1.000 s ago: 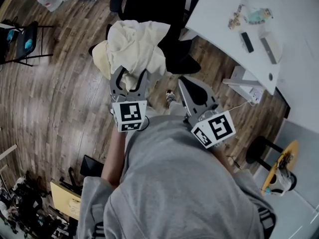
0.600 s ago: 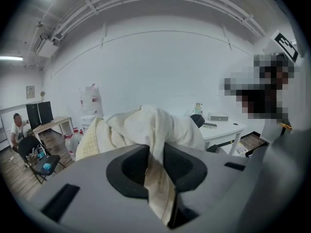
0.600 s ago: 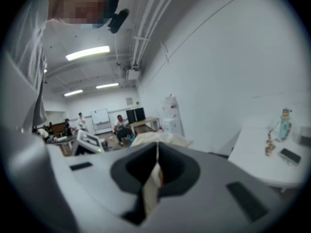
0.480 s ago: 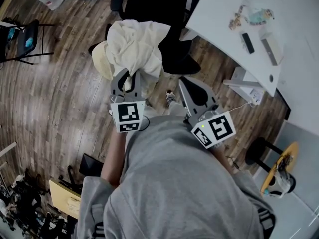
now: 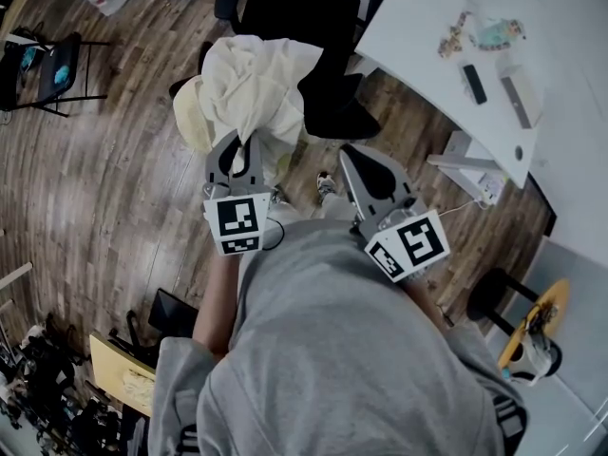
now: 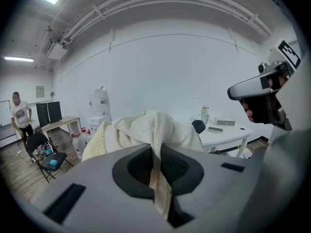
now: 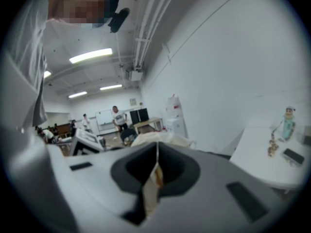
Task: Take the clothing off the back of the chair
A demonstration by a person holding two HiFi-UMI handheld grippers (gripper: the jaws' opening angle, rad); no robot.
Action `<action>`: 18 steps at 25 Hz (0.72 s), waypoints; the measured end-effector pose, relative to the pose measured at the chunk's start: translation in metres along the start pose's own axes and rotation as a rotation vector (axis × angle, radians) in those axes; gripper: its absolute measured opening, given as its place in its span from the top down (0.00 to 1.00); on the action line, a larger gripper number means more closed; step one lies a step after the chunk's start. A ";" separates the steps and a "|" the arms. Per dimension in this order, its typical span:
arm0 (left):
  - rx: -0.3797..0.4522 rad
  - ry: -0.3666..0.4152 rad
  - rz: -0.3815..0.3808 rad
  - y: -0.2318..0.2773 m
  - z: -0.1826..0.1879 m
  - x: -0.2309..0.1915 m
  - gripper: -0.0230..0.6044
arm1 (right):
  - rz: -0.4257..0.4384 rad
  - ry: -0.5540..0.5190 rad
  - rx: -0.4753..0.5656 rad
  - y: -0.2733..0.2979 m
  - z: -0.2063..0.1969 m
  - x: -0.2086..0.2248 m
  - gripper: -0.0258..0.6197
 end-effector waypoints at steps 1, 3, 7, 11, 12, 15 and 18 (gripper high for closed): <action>0.004 -0.003 0.005 -0.002 0.001 0.001 0.89 | 0.006 -0.002 0.001 -0.001 0.000 0.000 0.91; 0.011 -0.010 0.016 -0.005 0.003 0.001 0.89 | 0.018 -0.005 0.002 -0.002 0.000 0.000 0.91; 0.024 -0.025 0.045 -0.010 0.007 0.001 0.89 | 0.039 -0.014 0.001 -0.004 0.000 0.002 0.91; 0.039 -0.037 0.072 -0.019 0.014 0.000 0.89 | 0.054 -0.020 0.005 -0.008 0.001 0.005 0.91; 0.045 -0.039 0.080 -0.021 0.016 0.000 0.89 | 0.058 -0.021 0.007 -0.010 0.002 0.006 0.91; 0.063 -0.043 0.104 -0.028 0.023 0.000 0.89 | 0.072 -0.024 0.009 -0.013 0.001 0.009 0.91; 0.079 -0.044 0.127 -0.032 0.030 0.000 0.89 | 0.089 -0.025 0.012 -0.015 0.000 0.012 0.91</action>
Point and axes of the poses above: the fingertips, and each gripper's own axes: y forward along the fingers, x to its right, z out of its top, the point moved 6 cm from there along -y, backward along the fingers, and after that the axes turned 10 degrees about -x, right-handed, at the moved point
